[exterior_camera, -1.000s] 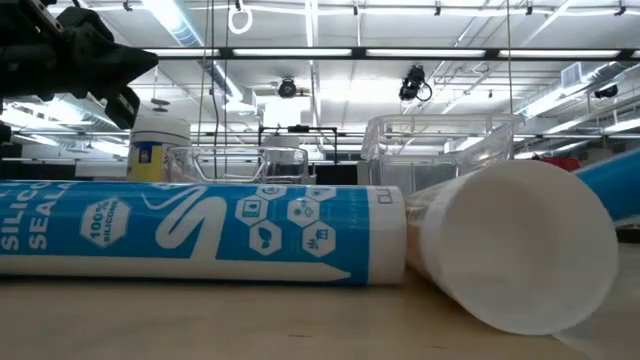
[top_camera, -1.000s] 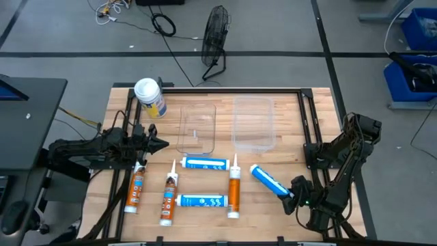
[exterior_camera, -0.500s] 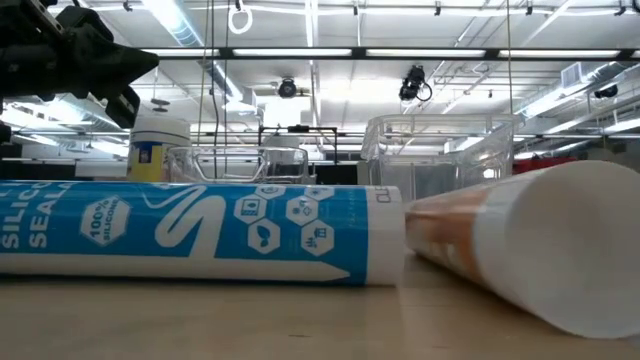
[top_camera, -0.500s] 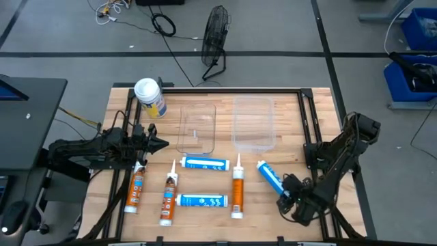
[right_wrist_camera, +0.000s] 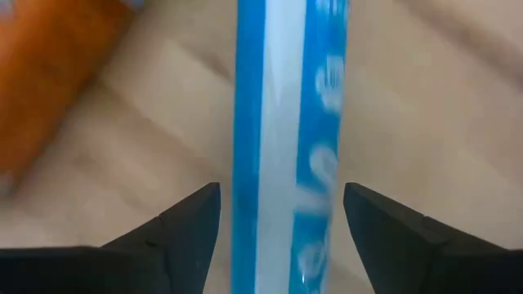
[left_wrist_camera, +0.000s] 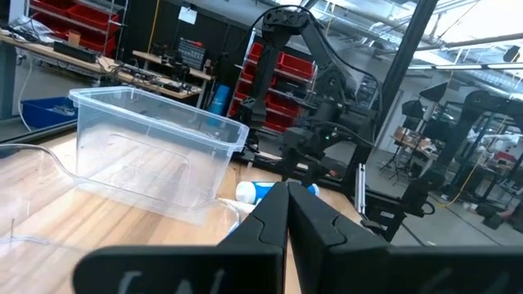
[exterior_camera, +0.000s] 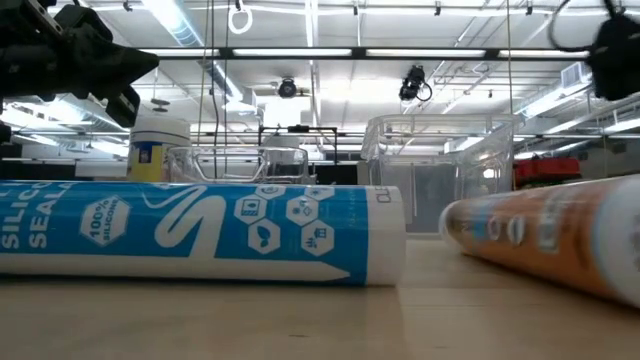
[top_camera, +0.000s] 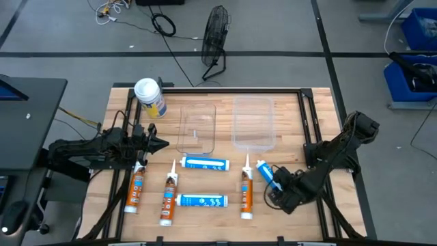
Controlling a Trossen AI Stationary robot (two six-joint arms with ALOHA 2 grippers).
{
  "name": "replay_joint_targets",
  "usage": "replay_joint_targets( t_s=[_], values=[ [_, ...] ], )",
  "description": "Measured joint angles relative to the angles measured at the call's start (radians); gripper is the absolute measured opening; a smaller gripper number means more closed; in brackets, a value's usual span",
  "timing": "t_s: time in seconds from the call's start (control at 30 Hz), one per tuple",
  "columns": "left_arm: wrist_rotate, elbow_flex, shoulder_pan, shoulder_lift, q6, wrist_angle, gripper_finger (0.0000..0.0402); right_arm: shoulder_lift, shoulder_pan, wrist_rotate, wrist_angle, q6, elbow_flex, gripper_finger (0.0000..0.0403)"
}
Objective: Pick & place silicon tubes, Sealant and Lysol wipes
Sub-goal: Put the right blue sealant into the left transparent bin
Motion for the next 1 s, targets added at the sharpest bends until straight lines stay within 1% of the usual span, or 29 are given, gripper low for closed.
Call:
replay_joint_targets(
  t_s=[0.1, 0.3, 0.5, 0.67, 0.87, 0.93, 1.0],
  values=[
    [0.000, 0.000, 0.000, 0.000, 0.003, -0.005, 0.0012, 0.000, -0.074, 0.007, -0.002, -0.076, 0.000, 0.0265],
    [0.000, 0.000, 0.000, 0.000, 0.027, -0.015, 0.0012, 0.001, -0.186, 0.002, 0.026, -0.189, -0.001, 0.0265],
    [0.000, 0.000, 0.000, 0.000, 0.029, -0.016, 0.0012, 0.024, -0.277, -0.070, 0.109, -0.275, -0.028, 0.0265],
    [0.000, 0.000, 0.000, 0.000, 0.029, -0.027, 0.0012, 0.066, -0.303, -0.088, 0.092, -0.303, -0.029, 0.0265],
    [0.000, 0.000, 0.000, 0.000, 0.029, -0.033, 0.0012, 0.126, -0.329, -0.124, 0.116, -0.349, -0.028, 0.0264],
    [0.000, 0.000, 0.000, 0.000, 0.029, -0.036, 0.0012, 0.134, -0.328, -0.127, 0.122, -0.353, -0.026, 0.0255],
    [0.000, 0.000, 0.000, 0.000, 0.041, -0.037, 0.0012, 0.137, -0.322, -0.123, 0.125, -0.353, -0.026, 0.0235]
  ],
)
